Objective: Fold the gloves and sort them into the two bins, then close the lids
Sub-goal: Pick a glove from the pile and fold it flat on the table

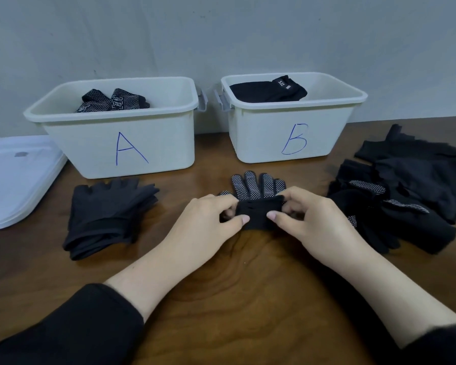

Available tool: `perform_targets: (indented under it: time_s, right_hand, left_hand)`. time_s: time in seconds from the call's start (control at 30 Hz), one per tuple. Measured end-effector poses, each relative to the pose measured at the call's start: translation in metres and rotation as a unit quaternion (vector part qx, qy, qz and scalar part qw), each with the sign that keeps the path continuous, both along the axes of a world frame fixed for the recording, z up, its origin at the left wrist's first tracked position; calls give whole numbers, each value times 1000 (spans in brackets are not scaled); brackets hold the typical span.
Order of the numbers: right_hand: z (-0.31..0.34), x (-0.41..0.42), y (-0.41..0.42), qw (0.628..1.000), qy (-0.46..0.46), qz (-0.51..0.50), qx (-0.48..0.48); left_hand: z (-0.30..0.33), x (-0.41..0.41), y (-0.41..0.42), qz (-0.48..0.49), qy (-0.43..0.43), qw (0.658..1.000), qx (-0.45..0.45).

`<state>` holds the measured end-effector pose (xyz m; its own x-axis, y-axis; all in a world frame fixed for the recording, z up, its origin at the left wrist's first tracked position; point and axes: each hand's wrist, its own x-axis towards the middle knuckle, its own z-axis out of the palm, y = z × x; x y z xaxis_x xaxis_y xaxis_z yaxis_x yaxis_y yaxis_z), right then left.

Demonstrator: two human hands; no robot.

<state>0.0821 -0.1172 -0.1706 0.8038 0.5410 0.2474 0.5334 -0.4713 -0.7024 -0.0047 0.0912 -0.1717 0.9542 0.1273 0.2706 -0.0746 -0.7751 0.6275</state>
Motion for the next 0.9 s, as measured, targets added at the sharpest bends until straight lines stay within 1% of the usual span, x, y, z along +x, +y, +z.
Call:
perform_targets:
  time_s: [0.07, 0.13, 0.2, 0.27, 0.37, 0.4, 0.47, 0.57, 0.67, 0.77, 0.9]
  right_hand:
    - [-2, 0, 5, 1000, 0, -18, 1]
    - [-5, -1, 8, 999, -33, -31, -13]
    - [-7, -1, 9, 993, -102, -44, -41]
    - [-8, 1, 9, 984, -159, -32, -67]
    - [-12, 5, 7, 963, -239, 30, -121]
    - [-13, 5, 6, 958, -250, 52, -134]
    - [-10, 5, 2, 959, -223, 79, -155]
    - [-3, 6, -7, 963, -165, 103, -189]
    - [-1, 9, -10, 967, -142, 107, -182]
    - [-4, 10, -5, 967, -162, 96, -175]
    - [-3, 6, 1, 968, -194, 65, -145]
  left_hand:
    - [0, 3, -1, 13, 10, 999, -49]
    - [-1, 5, -1, 17, 12, 998, -54]
    - [-3, 7, 2, 20, -6, 1000, 3]
    - [-2, 9, 5, 13, -36, 997, 71]
    - [-2, 11, 11, -43, -71, 975, 208]
    - [-5, 10, 13, -71, -79, 965, 241]
    - [-6, 7, 17, -110, -54, 957, 263]
    - [-3, 3, 22, -116, 14, 959, 256]
    - [-2, 4, 25, -123, 38, 956, 264]
    - [-3, 6, 23, -119, 35, 956, 266]
    - [-8, 10, 17, -95, -15, 969, 229]
